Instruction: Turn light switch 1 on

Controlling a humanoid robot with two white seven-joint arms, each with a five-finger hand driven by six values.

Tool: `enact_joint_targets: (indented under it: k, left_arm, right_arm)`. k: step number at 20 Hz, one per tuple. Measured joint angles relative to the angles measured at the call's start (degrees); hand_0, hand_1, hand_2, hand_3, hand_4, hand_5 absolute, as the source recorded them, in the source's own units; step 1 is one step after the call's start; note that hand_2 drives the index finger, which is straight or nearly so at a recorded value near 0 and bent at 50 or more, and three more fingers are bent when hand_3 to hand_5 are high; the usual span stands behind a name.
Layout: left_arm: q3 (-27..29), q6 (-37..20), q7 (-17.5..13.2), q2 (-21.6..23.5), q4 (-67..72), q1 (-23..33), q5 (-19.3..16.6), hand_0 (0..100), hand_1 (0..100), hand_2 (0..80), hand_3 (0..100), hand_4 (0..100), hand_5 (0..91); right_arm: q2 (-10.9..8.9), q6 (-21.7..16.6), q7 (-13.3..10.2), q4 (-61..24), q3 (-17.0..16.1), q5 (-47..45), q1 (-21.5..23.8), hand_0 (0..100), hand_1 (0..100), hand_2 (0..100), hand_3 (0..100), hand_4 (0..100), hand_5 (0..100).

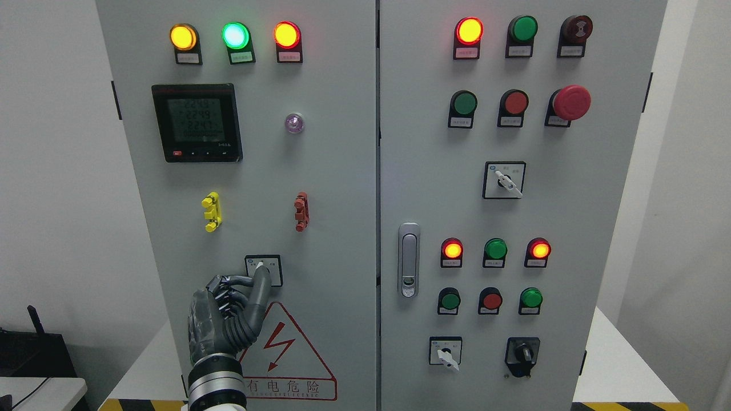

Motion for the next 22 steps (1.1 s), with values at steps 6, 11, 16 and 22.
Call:
enact_joint_targets:
  k: [6,11,16,22]
  left_arm:
    - [0.0,0.6,0.1,0.0,0.0,-0.3,0.0,23,51,54.4,90,95,86.5]
    - [0.0,0.9,0.0,0.0,0.0,-0.5,0.0,22,52,54.6,90,95,86.5]
    - [0.0,1.1,-0.1,0.0,0.0,-0.5,0.0,22,52,55.0,90,95,86.4]
    - [0.0,1.6,-0.1,0.0,0.0,-0.6,-0.1,22,53,55.3,90,95,86.4]
  right_arm:
    - [0.0,0.0,0.0,0.0,0.0,0.0,0.0,12,39,0,0,0,0]
    - [0.0,0.0,0.0,0.0,0.0,0.0,0.0,12,39,0,0,0,0]
    - [-0.01,0.0,0.0,0.0,0.0,0.0,0.0,12,39,0,0,0,0]
    - [-0.01,0.0,0.0,0.0,0.0,0.0,0.0,12,39,0,0,0,0]
